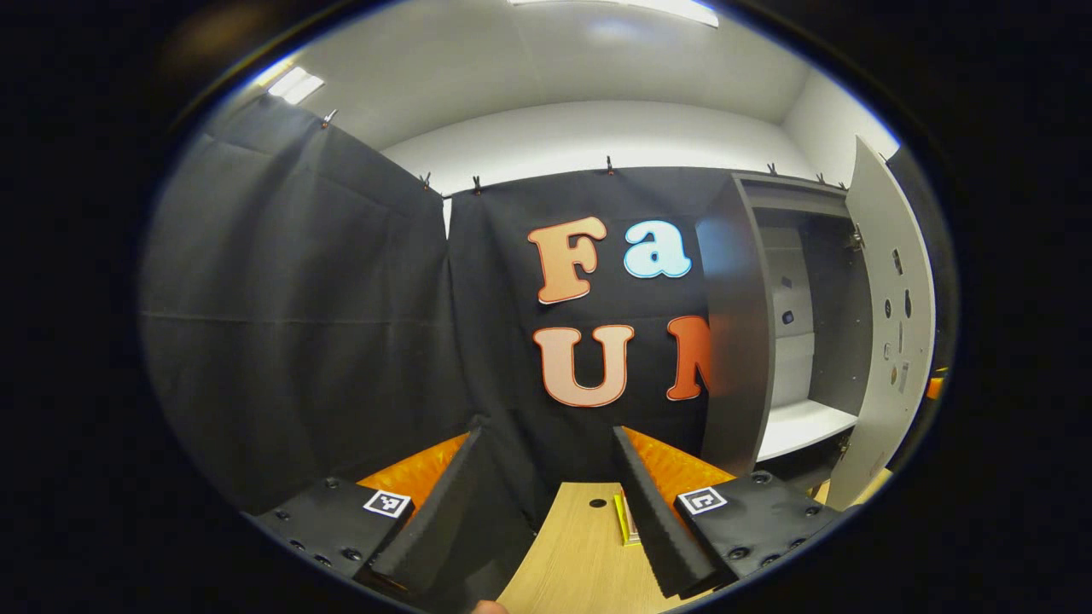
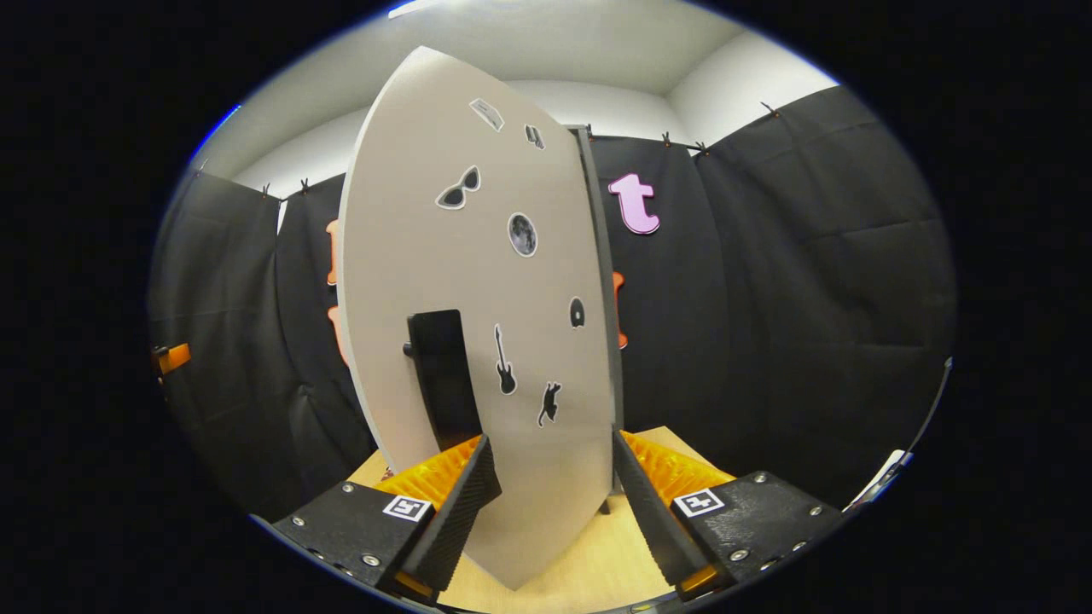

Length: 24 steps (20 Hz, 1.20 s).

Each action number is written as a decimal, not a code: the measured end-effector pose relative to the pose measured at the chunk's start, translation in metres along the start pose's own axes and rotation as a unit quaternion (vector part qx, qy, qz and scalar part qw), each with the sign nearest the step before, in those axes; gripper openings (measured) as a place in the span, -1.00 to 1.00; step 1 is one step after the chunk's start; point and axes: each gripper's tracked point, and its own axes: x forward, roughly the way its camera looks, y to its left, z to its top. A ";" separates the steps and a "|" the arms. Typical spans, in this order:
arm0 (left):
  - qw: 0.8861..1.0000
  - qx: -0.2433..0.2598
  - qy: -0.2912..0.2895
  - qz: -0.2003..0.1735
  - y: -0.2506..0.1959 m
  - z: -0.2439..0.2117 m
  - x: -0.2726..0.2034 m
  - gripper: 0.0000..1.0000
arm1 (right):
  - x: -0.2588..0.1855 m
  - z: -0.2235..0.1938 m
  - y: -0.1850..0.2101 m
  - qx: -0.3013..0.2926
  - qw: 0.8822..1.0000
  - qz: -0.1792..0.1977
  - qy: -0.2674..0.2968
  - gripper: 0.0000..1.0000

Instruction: Open the cabinet door with the right hand, grasp the bottle in the cabinet with the left hand and place it on the coaster, then close the cabinet door with the right hand.

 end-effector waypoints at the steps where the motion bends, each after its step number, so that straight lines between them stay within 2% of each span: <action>1: 1.000 0.001 -0.001 0.004 0.005 0.000 0.002 0.93 | 0.007 -0.002 0.011 0.004 1.000 0.009 0.001 0.89; 2: 1.000 0.003 -0.001 0.007 0.009 -0.001 0.005 0.93 | 0.016 -0.004 0.025 0.008 1.000 0.021 0.004 0.82; 3: 1.000 0.005 -0.002 0.010 0.014 -0.001 0.006 0.93 | 0.026 -0.006 0.040 0.012 0.999 0.032 0.006 0.94; 4: 1.000 0.008 -0.003 0.012 0.017 0.000 0.009 0.93 | 0.036 -0.006 0.047 0.012 0.999 0.039 0.007 0.85; 9: 0.999 0.024 -0.002 0.026 0.039 -0.003 0.022 0.95 | 0.065 -0.013 0.076 0.010 0.998 0.062 0.015 0.86; 14: 0.999 0.022 0.004 0.037 0.057 -0.009 0.040 0.93 | 0.083 -0.013 0.090 0.011 0.998 0.065 0.015 0.86; 24: 0.999 0.015 0.016 0.032 0.059 -0.020 0.059 0.96 | 0.112 -0.015 0.111 0.015 0.998 0.059 0.020 0.86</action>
